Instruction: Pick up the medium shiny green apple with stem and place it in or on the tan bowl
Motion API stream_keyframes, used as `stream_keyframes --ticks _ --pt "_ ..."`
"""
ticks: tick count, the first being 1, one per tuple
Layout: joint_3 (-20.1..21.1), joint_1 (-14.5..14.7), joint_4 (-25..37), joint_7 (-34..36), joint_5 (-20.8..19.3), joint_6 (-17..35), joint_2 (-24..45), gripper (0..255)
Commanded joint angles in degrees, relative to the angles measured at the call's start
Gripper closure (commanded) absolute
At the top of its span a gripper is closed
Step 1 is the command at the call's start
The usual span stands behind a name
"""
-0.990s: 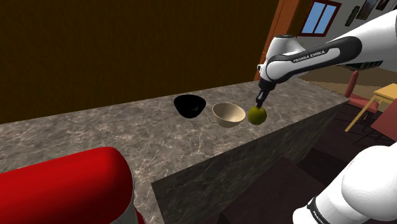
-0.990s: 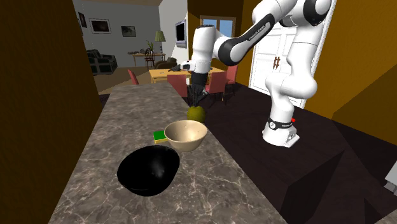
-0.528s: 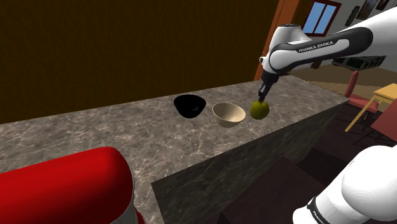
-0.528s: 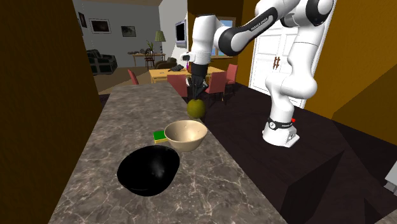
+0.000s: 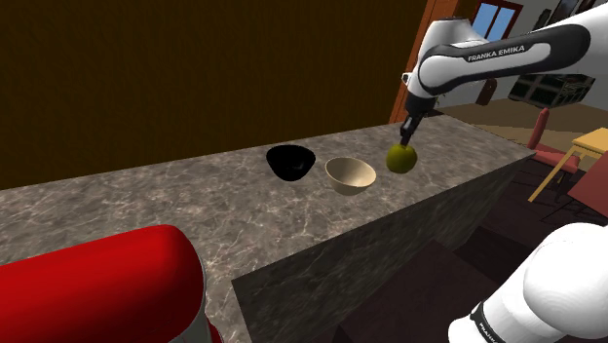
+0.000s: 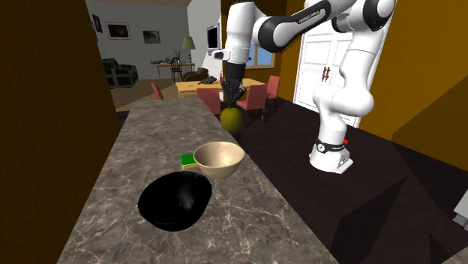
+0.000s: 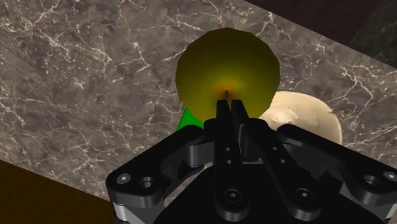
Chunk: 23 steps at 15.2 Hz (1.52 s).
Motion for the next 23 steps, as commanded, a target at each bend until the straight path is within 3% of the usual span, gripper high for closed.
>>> stream_keyframes --ticks 1,8,21,23 --pt "0.1 0.1 1.4 -0.2 0.1 -1.7 -0.3 255" --pt "0.5 0.2 5.8 -0.8 0.5 -6.8 -1.0 255" --pt "7.6 5.9 33.8 8.4 4.5 -19.8 15.8 255" --pt "7.6 5.9 32.0 8.6 4.5 -18.2 15.5 255"
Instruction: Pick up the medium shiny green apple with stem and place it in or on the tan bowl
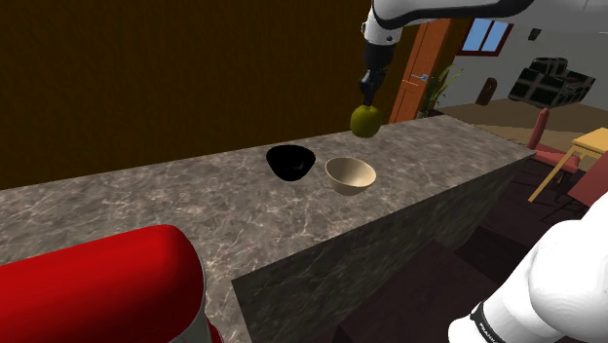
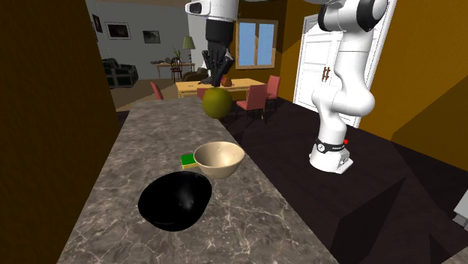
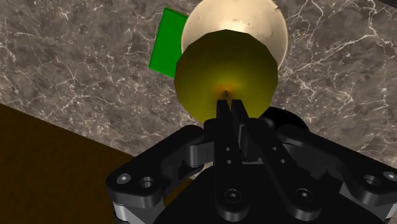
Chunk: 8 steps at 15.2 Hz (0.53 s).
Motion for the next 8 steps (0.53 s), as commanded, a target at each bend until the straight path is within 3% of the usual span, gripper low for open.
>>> stream_keyframes --ticks 1,8 --pt "0.1 0.1 -1.0 0.4 0.0 1.1 0.1 255" --pt "0.0 0.0 -6.8 1.1 -0.2 6.5 -0.3 255"
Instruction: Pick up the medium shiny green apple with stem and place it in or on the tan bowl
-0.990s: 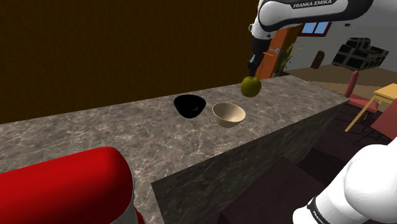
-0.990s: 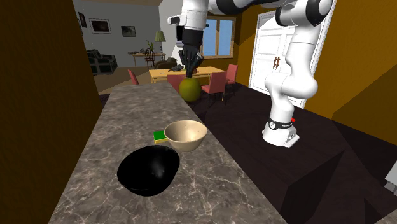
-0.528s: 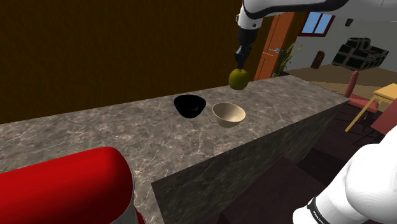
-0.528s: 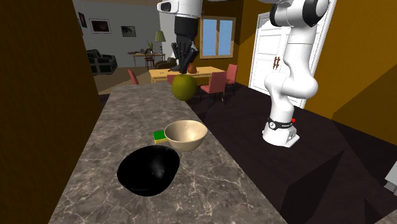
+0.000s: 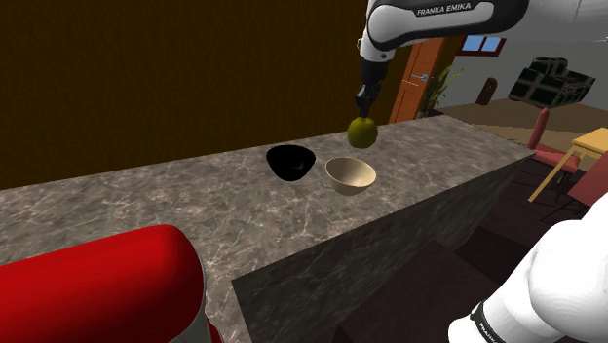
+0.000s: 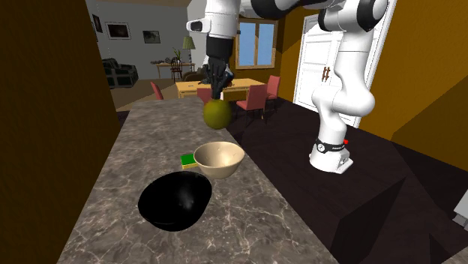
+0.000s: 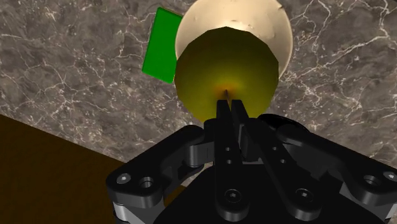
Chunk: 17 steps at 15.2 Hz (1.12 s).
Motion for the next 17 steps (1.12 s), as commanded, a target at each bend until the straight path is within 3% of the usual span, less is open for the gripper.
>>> stream_keyframes --ticks 1,17 --pt "0.0 0.0 -1.7 0.2 -0.1 1.6 -0.1 255" --pt "-0.3 -0.2 -12.2 1.7 -0.6 13.7 1.6 255"
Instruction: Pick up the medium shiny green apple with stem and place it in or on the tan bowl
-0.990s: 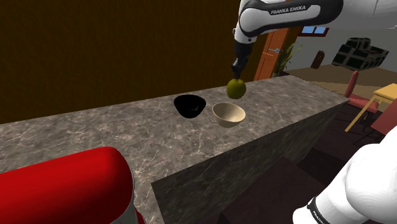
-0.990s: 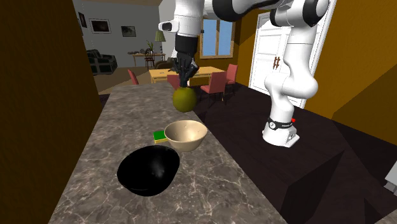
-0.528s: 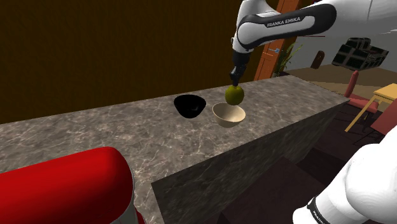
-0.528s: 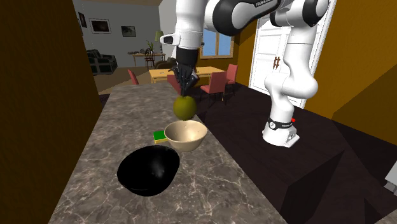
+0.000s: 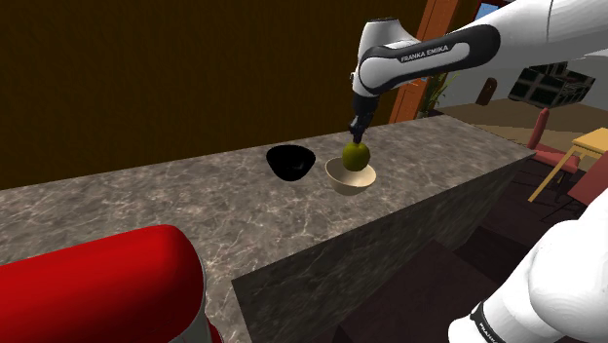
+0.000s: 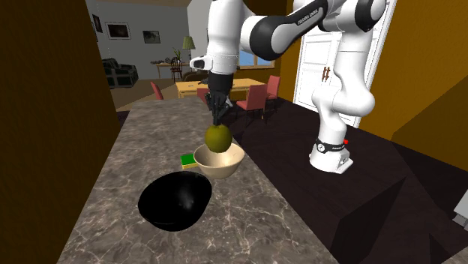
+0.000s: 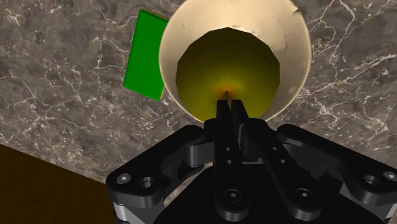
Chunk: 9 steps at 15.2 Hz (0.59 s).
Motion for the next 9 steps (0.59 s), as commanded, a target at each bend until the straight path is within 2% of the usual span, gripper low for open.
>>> stream_keyframes --ticks 1,7,8,9 --pt "0.0 0.0 -0.8 0.1 -0.1 0.9 0.1 255" --pt "0.0 0.0 -0.7 0.1 -0.1 0.9 0.1 255" --pt "0.0 0.0 -0.7 0.1 -0.1 0.9 0.1 0" --pt "0.0 0.0 -0.7 0.1 -0.1 0.9 0.1 0"
